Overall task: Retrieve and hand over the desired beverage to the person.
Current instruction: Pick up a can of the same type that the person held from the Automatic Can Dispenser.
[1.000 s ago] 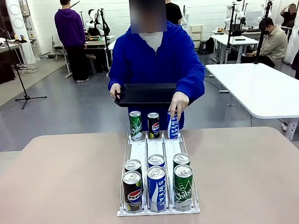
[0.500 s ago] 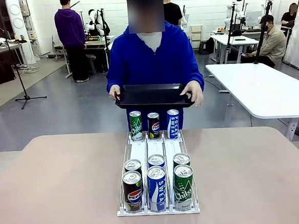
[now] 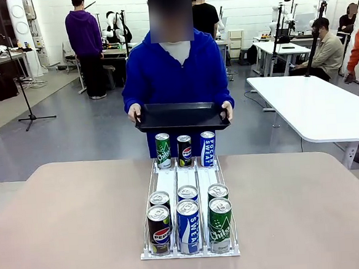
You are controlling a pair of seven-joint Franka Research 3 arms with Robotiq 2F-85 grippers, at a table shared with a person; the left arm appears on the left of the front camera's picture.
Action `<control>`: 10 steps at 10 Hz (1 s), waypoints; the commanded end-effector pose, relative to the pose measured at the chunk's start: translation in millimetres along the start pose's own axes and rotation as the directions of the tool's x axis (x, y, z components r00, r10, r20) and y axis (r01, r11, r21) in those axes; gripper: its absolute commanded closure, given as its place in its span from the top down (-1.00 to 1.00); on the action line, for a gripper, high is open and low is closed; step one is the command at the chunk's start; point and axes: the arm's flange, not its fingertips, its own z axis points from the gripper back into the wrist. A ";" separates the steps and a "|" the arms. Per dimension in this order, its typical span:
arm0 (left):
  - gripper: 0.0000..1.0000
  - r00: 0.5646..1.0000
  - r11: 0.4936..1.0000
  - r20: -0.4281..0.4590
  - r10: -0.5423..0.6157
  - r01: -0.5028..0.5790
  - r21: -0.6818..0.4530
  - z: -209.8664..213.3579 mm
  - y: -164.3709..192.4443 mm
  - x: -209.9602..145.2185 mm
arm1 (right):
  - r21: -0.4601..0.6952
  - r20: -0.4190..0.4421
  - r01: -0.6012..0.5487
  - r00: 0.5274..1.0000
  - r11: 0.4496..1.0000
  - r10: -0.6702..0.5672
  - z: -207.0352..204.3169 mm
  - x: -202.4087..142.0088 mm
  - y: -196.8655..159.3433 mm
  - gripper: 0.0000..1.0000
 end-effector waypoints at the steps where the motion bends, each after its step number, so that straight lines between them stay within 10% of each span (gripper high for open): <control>1: 1.00 1.000 1.000 0.005 -0.007 0.007 -0.006 1.8 1.1 1.0 | 0.008 0.003 -0.006 1.000 1.000 0.006 -0.5 -0.2 1.0 1.00; 10: 1.00 1.000 1.000 0.005 -0.007 0.007 -0.006 1.8 1.1 1.0 | 0.008 0.003 -0.006 1.000 1.000 0.006 -0.5 -0.2 1.0 1.00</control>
